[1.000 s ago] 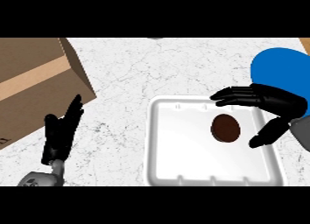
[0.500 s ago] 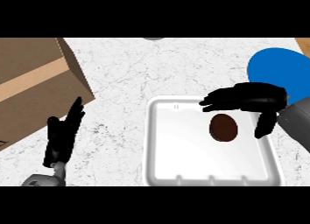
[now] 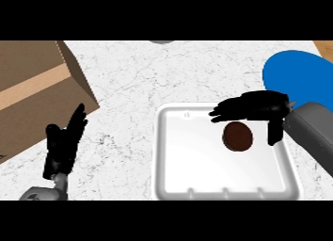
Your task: Pick the cupcake from the tray and place it in the plate
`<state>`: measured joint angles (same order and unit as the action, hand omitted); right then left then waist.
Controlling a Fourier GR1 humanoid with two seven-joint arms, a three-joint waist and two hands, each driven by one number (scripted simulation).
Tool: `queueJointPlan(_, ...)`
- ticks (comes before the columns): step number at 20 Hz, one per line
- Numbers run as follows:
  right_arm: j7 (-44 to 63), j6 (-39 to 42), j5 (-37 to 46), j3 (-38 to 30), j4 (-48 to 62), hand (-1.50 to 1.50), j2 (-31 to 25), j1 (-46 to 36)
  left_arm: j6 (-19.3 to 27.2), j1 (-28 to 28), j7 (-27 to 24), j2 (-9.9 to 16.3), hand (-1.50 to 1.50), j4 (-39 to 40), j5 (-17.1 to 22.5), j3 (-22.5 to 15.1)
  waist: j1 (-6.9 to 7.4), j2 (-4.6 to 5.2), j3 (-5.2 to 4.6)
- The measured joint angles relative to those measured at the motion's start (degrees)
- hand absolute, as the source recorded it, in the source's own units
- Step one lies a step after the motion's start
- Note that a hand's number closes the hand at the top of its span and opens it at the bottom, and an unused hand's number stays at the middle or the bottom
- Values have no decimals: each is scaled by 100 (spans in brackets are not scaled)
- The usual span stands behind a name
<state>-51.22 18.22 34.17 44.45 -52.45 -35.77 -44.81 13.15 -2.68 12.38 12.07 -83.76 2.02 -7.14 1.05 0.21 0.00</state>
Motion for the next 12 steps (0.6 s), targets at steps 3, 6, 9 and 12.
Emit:
queueJointPlan(3, -17, -56, 185, 40, 258, -150, 275, -69, -24, 47, -15, -21, 0, -13, -38, 7, -6, -2, 1)
queueJointPlan(6, -127, -102, 320, 20, 383, -150, 266, -115, -19, 107, 35, -26, 0, -117, -67, 38, -20, -7, 1)
queueJointPlan(9, -215, -206, 463, 14, 570, -150, 342, -55, -45, 99, 6, -70, 0, -55, -103, 47, -32, -7, 0)
queueJointPlan(12, -236, -246, 556, -2, 716, -150, 481, -34, -32, 139, -29, -117, 0, -52, -135, 67, -34, -8, 0)
